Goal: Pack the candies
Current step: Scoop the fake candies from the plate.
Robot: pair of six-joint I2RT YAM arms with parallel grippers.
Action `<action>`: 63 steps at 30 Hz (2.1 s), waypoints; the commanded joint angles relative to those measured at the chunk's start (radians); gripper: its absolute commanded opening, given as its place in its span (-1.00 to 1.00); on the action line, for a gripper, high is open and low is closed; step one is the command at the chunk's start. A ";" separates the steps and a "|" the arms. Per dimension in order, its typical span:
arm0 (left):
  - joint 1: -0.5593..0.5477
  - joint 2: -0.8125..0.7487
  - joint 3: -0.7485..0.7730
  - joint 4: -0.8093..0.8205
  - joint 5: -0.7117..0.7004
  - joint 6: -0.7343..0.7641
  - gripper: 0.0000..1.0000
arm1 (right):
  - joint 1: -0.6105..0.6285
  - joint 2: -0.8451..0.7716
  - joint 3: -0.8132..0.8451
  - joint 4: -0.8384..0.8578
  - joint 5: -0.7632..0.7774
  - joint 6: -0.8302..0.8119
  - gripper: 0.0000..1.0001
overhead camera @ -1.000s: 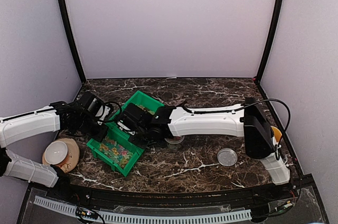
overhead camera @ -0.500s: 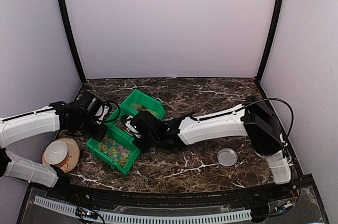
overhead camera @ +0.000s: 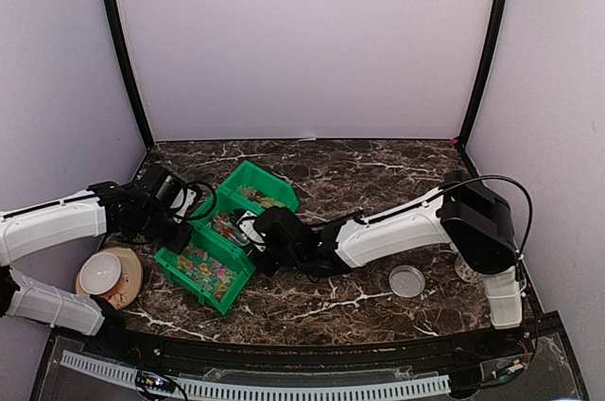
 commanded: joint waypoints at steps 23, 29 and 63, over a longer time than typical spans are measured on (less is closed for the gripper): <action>-0.007 -0.051 0.027 0.114 0.024 -0.009 -1.00 | -0.030 -0.149 -0.170 0.264 0.053 -0.011 -1.00; -0.007 -0.047 0.028 0.114 0.023 -0.010 -1.00 | -0.029 -0.161 -0.128 0.093 0.096 -0.061 -1.00; -0.007 -0.057 0.027 0.119 0.027 -0.010 -1.00 | 0.011 0.148 0.508 -0.764 0.028 -0.123 -1.00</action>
